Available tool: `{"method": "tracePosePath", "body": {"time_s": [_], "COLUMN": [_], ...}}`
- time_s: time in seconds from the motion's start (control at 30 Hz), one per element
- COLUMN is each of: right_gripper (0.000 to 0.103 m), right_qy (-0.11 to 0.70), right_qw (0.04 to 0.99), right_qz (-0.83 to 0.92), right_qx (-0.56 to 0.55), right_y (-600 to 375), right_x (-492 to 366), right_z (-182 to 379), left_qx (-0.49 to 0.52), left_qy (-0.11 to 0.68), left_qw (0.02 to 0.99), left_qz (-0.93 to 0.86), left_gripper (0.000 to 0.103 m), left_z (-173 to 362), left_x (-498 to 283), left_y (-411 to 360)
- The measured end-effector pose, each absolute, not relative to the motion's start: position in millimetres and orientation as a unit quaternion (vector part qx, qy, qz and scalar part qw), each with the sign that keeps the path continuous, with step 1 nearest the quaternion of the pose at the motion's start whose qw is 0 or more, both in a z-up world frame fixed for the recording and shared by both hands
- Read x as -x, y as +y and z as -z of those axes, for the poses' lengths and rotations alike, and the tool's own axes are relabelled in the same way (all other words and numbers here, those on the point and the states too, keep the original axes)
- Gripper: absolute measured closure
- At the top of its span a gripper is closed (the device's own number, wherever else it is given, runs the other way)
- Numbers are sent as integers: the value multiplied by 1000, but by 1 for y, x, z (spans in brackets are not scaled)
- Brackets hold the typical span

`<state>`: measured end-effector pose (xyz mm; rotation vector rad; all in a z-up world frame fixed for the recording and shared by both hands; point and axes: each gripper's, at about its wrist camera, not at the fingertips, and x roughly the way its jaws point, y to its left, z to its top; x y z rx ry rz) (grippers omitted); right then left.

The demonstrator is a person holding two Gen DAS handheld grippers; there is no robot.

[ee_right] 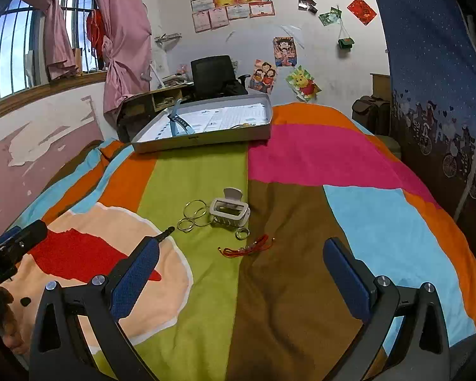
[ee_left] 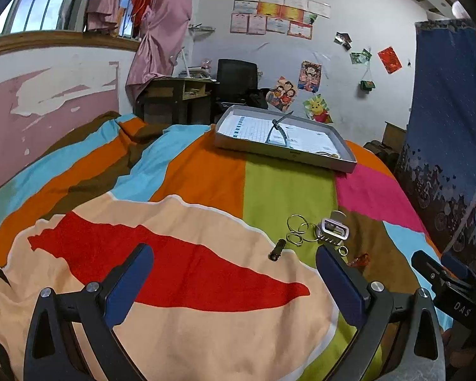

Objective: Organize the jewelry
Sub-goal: 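Move both open tools back toward the remaining jewelry, then grasp the red beaded string with the right tool while the left tool grasps the black cylinder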

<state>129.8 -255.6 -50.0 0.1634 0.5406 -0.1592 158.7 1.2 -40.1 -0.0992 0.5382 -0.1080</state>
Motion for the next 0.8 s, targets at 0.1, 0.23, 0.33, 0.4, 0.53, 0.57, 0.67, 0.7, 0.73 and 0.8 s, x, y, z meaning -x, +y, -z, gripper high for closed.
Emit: {"method": "tracePosePath", "body": {"time_s": [0.1,0.23,0.33,0.4,0.53,0.57,0.67,0.7,0.73,0.8], "right_gripper": [1,1,1,1,1,1,1,1,1,1], "right_qy": [271,276,280,282,291,295,301,298,299,304], "right_qw": [956,954,954,954,951,951,952,953,953,952], "right_qz": [79,81,82,83,76,69,38,34,26,14], "right_qx": [-82,-79,-71,-68,-68,-68,-42,-40,-39,-33], "right_y": [-254,-251,-247,-247,-248,-249,-251,-252,-253,-253], "right_x": [-135,-141,-146,-148,-156,-158,-171,-173,-179,-189], "right_z": [53,58,62,64,64,64,56,54,52,52], "left_qx": [53,54,51,47,28,24,22,28,32,30], "left_qy": [276,285,288,291,307,306,302,304,305,307], "left_qw": [958,956,955,954,946,945,944,942,941,939], "left_qz": [53,51,52,55,103,112,132,140,146,153], "left_gripper": [0,0,0,0,0,0,0,0,0,0], "left_z": [45,52,56,58,62,62,64,66,67,72], "left_x": [-165,-174,-181,-185,-201,-204,-216,-220,-224,-231], "left_y": [2,0,-4,-6,-12,-12,-14,-14,-15,-18]}}
